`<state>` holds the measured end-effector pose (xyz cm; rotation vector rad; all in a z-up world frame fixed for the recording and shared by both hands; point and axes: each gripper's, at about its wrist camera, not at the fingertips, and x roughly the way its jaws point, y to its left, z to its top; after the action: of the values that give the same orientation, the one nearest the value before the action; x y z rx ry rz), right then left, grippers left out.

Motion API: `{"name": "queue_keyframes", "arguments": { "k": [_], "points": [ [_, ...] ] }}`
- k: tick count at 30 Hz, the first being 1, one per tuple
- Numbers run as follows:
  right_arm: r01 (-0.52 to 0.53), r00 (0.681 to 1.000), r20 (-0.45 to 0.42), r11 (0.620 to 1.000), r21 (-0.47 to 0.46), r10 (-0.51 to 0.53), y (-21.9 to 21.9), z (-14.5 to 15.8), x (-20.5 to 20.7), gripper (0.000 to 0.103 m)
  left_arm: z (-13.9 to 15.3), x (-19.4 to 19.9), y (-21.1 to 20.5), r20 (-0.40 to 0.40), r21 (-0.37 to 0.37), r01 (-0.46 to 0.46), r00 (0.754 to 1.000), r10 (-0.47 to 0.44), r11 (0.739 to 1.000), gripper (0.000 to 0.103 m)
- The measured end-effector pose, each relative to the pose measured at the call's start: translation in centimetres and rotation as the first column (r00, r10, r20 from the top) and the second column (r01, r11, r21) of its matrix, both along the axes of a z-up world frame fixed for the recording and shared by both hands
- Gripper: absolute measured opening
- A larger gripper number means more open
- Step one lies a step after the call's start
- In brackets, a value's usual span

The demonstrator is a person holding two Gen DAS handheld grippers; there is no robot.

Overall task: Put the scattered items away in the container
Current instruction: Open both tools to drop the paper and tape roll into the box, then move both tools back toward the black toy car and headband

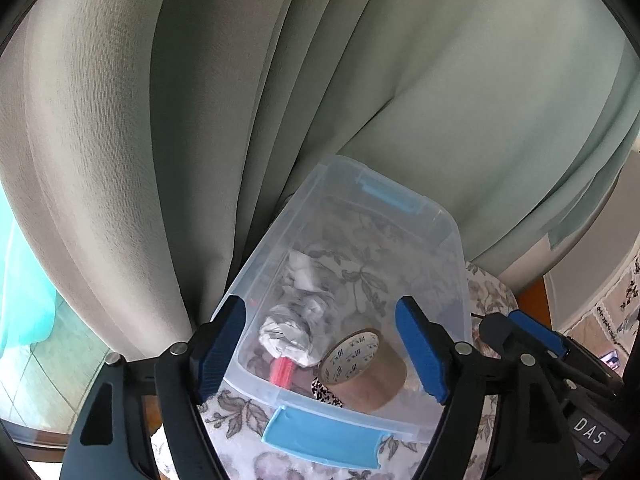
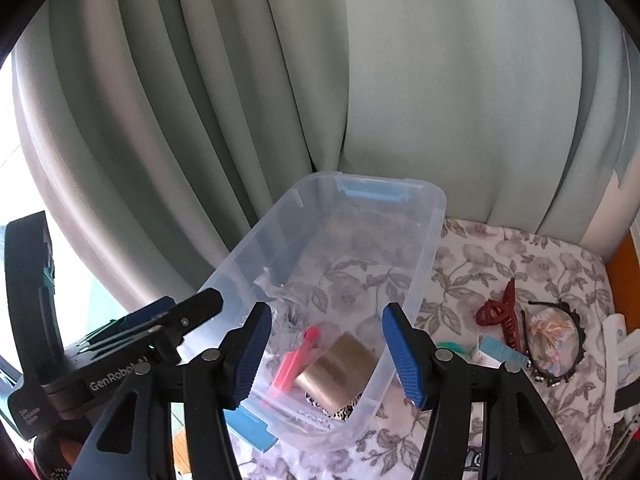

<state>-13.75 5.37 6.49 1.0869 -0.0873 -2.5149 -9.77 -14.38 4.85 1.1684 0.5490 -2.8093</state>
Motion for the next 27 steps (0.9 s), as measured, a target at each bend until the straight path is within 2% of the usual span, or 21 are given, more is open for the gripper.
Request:
{"name": "queue_keyframes", "arguments": {
  "k": [11, 27],
  "points": [
    [0.027, 1.0, -0.001, 0.999, -0.022, -0.027, 1.4, 0.4, 1.1, 0.062, -0.1, -1.4, 1.4, -0.011, -0.001, 0.003, 1.0, -0.003, 1.0, 0.081],
    [0.081, 0.996, -0.041, 0.994, -0.074, -0.085, 5.0, 2.3, 4.7, 0.062, 2.5, 0.9, 4.0, -0.055, -0.036, 0.046, 0.997, -0.048, 0.998, 0.081]
  ]
}}
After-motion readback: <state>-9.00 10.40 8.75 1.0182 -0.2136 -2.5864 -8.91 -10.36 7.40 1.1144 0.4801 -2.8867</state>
